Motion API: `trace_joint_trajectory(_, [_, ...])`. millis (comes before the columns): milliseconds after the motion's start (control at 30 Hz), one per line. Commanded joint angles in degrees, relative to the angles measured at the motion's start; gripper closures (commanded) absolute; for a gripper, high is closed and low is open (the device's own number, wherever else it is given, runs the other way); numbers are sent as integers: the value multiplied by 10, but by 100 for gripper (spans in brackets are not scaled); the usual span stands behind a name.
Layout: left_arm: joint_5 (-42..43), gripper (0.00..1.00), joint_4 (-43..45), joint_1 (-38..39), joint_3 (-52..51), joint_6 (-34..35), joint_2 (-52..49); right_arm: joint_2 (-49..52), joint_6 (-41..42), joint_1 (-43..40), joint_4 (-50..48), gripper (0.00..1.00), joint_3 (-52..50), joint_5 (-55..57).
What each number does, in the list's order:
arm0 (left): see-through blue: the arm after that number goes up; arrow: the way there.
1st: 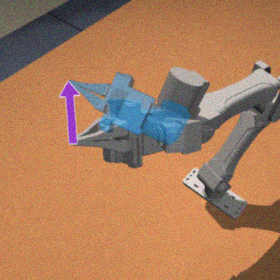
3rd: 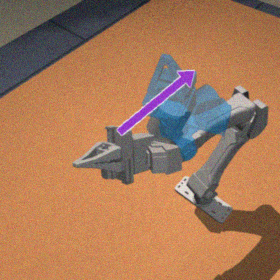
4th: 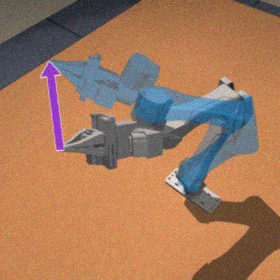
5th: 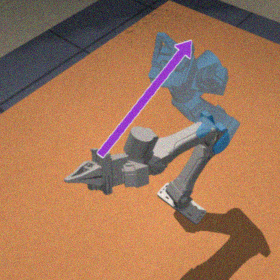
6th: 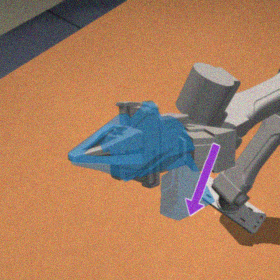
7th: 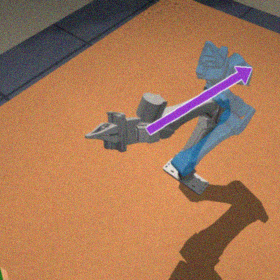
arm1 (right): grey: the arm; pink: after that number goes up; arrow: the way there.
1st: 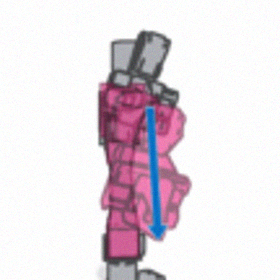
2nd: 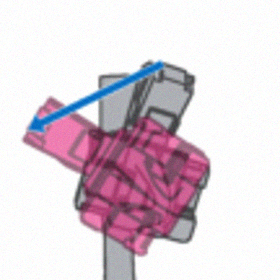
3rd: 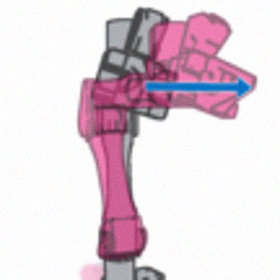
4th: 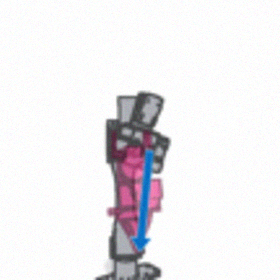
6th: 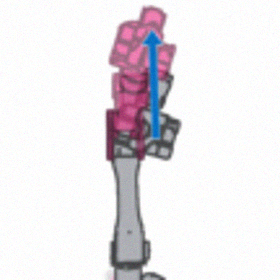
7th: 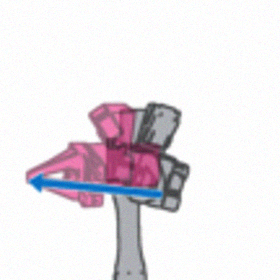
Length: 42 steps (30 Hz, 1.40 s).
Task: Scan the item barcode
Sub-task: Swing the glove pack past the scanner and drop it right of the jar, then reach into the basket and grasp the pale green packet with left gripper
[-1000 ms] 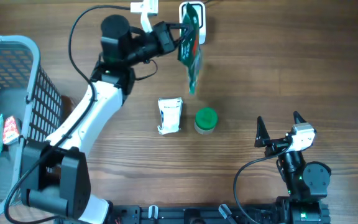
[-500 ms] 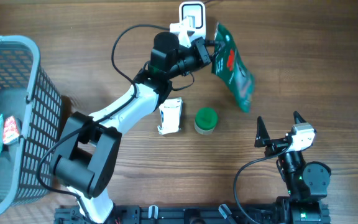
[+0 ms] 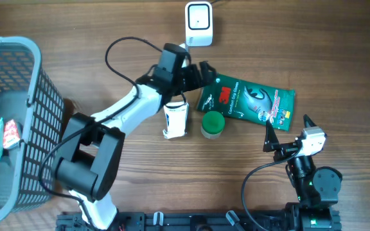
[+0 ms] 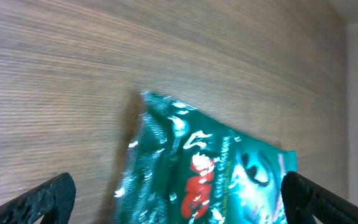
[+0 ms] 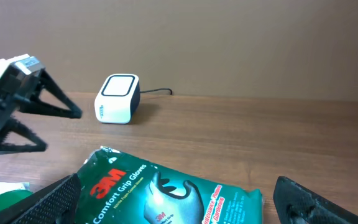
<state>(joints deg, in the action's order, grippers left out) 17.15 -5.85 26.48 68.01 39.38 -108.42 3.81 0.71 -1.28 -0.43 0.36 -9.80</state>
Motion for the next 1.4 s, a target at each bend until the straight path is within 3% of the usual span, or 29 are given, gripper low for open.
trace_joint_trajectory(0, [-12,0,-47,-51,3,-52,97,-2,-7,1,-2,0,-1,4])
trace_joint_trajectory(100, [-37,0,-148,-92,3,-124,229,-2,-7,1,-2,0,-1,4])
trace_joint_trajectory(233, [-204,0,-250,-138,3,-165,415,-2,-7,1,-2,1,-1,3])
trace_joint_trajectory(333, [-278,0,-252,-198,4,-167,530,-2,-7,1,-2,0,-1,4])
trace_joint_trajectory(500, [-292,0,-241,-349,33,-165,591,-2,-7,1,-2,0,-1,3])
trace_joint_trajectory(600, [-292,0,-253,-422,43,-152,577,-2,-7,1,-2,0,-1,4])
trace_joint_trajectory(733, [-292,0,-278,-536,43,-55,533,-2,-7,1,-2,0,-1,3])
trace_joint_trajectory(867, [-292,0,-370,-641,43,63,424,-2,-7,1,-2,0,-1,4])
trace_joint_trajectory(900, [-292,0,-404,-675,43,130,367,-2,-7,1,-2,0,-1,3])
trace_joint_trajectory(1067, [-293,0,-480,-753,42,318,212,-2,-7,1,-2,0,-1,3])
trace_joint_trajectory(1200, [-333,0,-473,-781,42,378,141,-2,-7,1,-2,0,-1,3])
trace_joint_trajectory(1367, [-382,0,-414,-781,42,374,93,-2,-7,1,-2,1,-1,4])
